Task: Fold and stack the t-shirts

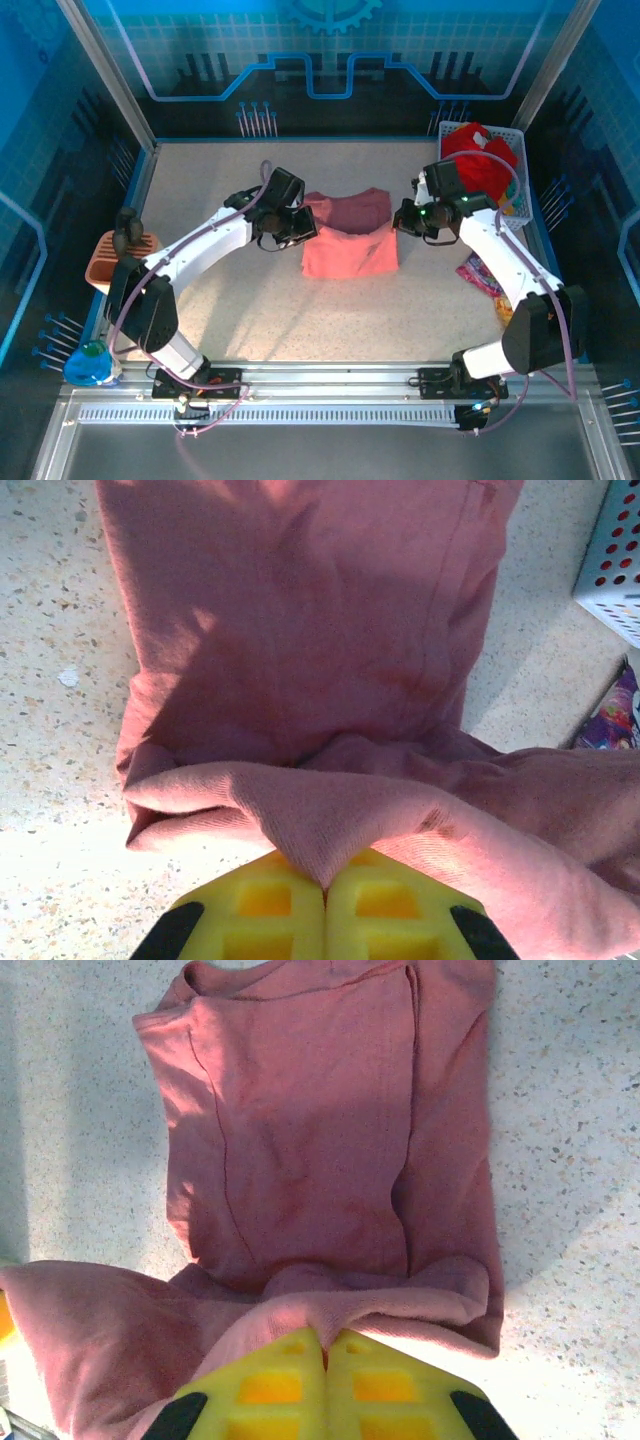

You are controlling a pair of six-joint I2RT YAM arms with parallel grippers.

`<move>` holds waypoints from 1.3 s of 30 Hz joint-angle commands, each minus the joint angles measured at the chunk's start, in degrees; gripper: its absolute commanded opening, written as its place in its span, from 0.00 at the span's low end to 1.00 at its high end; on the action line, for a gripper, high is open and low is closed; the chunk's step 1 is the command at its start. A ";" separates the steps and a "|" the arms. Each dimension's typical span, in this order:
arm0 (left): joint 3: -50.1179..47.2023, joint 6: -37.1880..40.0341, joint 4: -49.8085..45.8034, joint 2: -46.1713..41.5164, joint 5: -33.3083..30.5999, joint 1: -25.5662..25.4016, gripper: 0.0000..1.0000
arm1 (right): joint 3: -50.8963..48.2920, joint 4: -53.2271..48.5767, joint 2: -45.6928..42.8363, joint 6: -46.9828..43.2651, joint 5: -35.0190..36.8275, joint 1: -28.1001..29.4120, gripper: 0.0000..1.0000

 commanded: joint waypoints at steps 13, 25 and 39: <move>6.72 3.65 -0.92 5.80 -0.01 4.52 0.00 | 7.95 2.78 9.30 -2.72 -2.58 -2.29 0.00; 12.87 5.75 -1.48 12.99 1.49 7.28 0.00 | 14.74 3.33 17.33 -3.63 -4.18 -2.89 0.00; 16.05 6.59 0.81 18.53 3.11 10.15 0.04 | 19.95 3.17 24.65 -3.88 -3.87 -3.15 0.00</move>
